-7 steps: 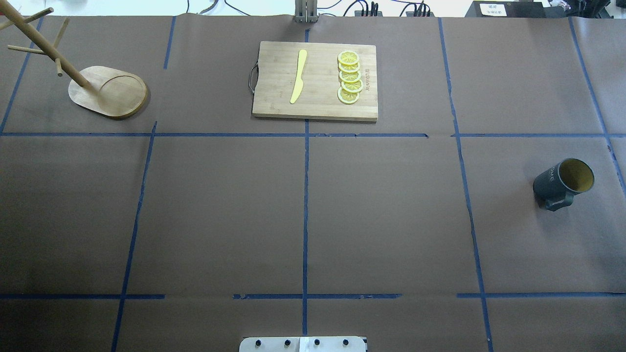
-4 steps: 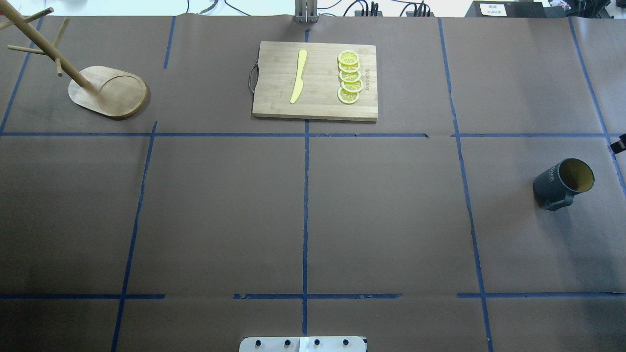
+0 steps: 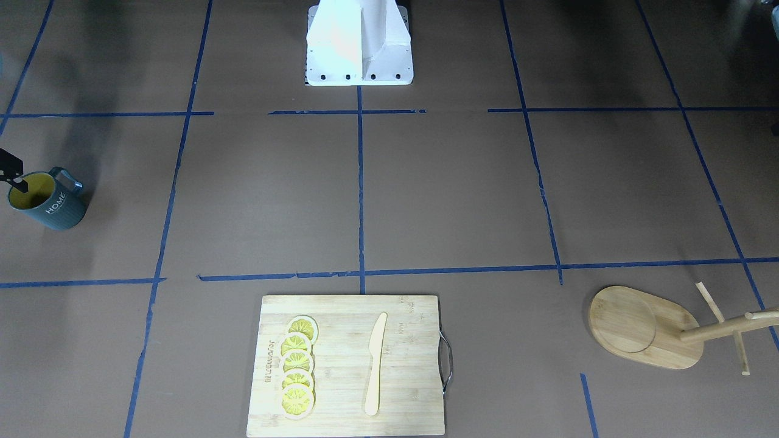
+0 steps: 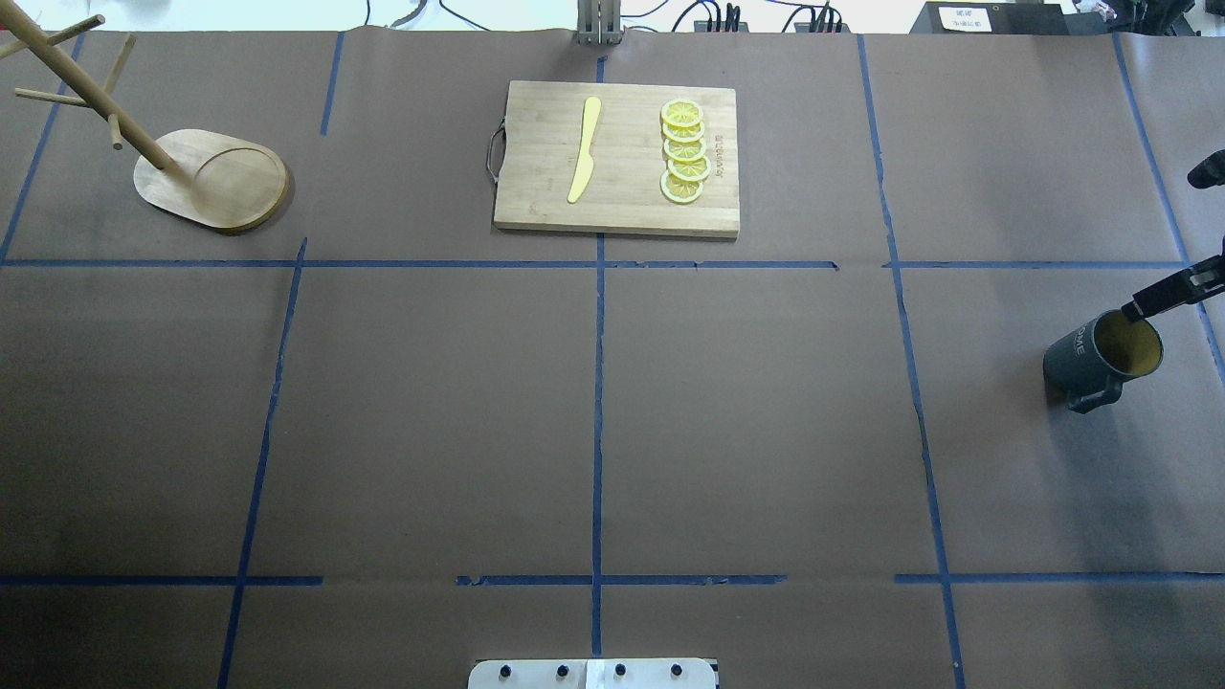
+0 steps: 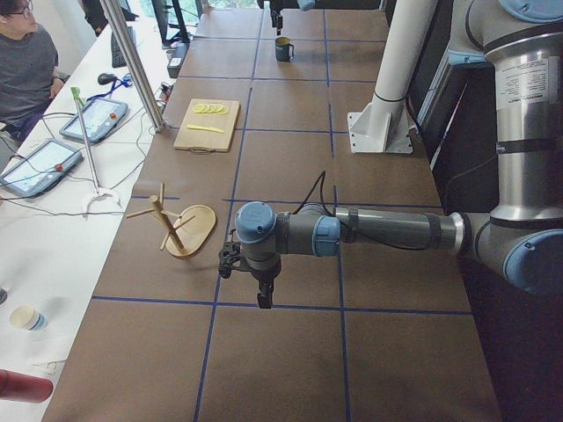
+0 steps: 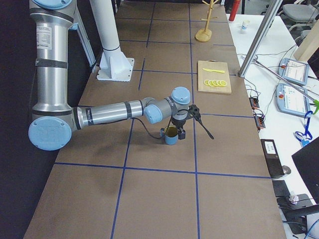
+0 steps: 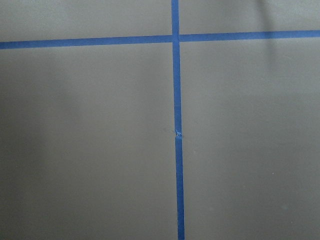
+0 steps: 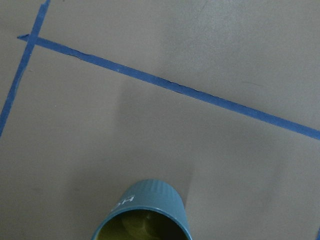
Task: Hang cup on storage rack
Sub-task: 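Reach the right gripper down and grasp the blue mug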
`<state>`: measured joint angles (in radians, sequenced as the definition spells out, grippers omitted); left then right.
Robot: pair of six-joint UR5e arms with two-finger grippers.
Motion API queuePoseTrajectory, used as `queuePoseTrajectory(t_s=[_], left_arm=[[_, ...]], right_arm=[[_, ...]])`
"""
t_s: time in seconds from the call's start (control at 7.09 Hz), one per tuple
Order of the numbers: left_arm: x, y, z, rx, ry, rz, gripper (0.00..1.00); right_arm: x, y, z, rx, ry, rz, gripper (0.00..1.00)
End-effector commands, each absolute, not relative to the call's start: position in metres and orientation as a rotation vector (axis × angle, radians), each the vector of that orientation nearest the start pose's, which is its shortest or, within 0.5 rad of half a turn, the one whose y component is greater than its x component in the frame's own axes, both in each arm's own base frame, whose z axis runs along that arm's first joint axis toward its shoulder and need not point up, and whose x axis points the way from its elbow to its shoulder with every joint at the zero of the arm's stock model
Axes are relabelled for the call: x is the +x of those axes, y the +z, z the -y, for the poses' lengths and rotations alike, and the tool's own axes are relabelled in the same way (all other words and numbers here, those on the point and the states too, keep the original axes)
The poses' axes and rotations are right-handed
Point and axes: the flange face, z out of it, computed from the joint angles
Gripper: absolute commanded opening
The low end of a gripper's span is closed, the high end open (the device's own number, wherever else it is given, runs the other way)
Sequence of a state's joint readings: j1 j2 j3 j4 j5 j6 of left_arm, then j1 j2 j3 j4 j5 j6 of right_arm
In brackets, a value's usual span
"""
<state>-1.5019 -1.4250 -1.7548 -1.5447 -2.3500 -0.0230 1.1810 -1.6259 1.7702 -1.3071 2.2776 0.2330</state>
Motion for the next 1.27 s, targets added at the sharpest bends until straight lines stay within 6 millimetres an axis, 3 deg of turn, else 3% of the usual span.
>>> queuePoseTrajectory(t_s=[0.0, 0.14, 0.71, 0.85, 0.99, 1.13], left_arm=[[-0.033, 0.638, 0.434, -0.024, 0.048, -0.779, 1.0], [-0.033, 0.638, 0.434, -0.024, 0.048, -0.779, 1.0], [-0.034, 0.638, 0.434, -0.024, 0.047, -0.779, 1.0], [-0.034, 0.637, 0.434, -0.022, 0.048, -0.779, 1.0], [-0.034, 0.635, 0.434, -0.019, 0.049, -0.779, 1.0], [-0.034, 0.635, 0.434, -0.019, 0.049, -0.778, 1.0]], right_arm=[[-0.142, 0.582, 0.471, 0.11, -0.316, 0.767, 1.0], [-0.15, 0.593, 0.472, 0.086, -0.323, 0.759, 1.0], [-0.169, 0.608, 0.468, 0.046, -0.35, 0.753, 0.99], [-0.171, 0.613, 0.467, 0.034, -0.351, 0.749, 0.89], [-0.174, 0.615, 0.47, 0.031, -0.351, 0.749, 0.64], [-0.175, 0.614, 0.472, 0.033, -0.352, 0.748, 0.25]])
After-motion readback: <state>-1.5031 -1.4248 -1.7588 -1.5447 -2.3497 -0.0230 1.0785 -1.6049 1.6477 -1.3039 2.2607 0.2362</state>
